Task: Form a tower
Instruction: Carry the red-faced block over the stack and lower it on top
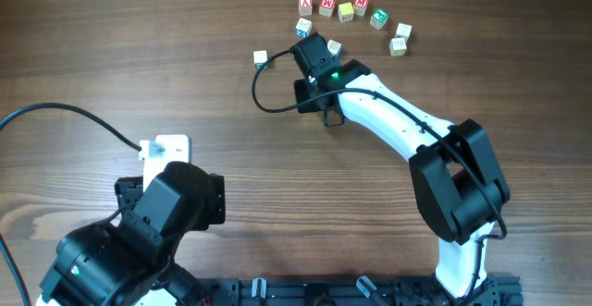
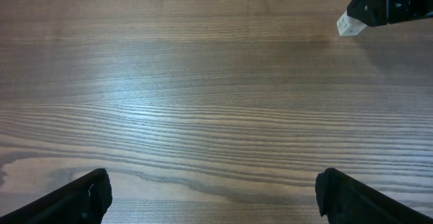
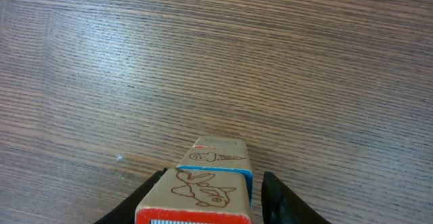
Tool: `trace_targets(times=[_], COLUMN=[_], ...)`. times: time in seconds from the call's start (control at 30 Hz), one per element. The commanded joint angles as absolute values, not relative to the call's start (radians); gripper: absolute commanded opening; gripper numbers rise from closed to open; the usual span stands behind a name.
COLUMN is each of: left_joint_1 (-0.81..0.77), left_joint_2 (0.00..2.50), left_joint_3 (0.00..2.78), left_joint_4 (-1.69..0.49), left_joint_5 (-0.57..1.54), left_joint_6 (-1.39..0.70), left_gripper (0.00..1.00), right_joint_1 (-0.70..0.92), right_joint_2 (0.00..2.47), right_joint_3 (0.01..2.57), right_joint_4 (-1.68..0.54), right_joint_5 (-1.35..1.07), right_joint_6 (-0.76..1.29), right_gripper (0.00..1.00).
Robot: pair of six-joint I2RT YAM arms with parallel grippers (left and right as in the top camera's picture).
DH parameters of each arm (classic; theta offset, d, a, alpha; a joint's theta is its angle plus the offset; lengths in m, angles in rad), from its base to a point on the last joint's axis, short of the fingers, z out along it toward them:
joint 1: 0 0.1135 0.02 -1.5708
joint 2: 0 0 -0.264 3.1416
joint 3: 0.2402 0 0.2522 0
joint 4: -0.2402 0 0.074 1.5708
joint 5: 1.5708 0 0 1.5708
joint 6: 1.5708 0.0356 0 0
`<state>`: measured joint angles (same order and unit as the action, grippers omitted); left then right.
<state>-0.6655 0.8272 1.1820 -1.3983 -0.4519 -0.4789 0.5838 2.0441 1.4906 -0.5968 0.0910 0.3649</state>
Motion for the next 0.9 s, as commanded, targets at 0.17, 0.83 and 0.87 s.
trace_targets(times=[0.17,0.83,0.87], left_joint_1=[-0.664,-0.664,-0.664], left_joint_2=[0.825,0.825,0.825], left_joint_3=[1.184,1.184,1.184], left_joint_4=[-1.396,-1.396,-1.396], left_joint_5=[-0.454,-0.454,-0.454], left_joint_6=[-0.471,-0.471,-0.471], left_gripper=[1.00,1.00,1.00], right_joint_1=[0.582,0.582,0.582], right_joint_2=[2.063,2.063,2.063], right_joint_3=[1.483,1.483,1.483], right_joint_4=[-0.596,-0.595,-0.595], right_joint_5=[0.104,0.100,0.100], right_joint_6=[0.366,0.366,0.367], right_gripper=[0.41,0.45,0.47])
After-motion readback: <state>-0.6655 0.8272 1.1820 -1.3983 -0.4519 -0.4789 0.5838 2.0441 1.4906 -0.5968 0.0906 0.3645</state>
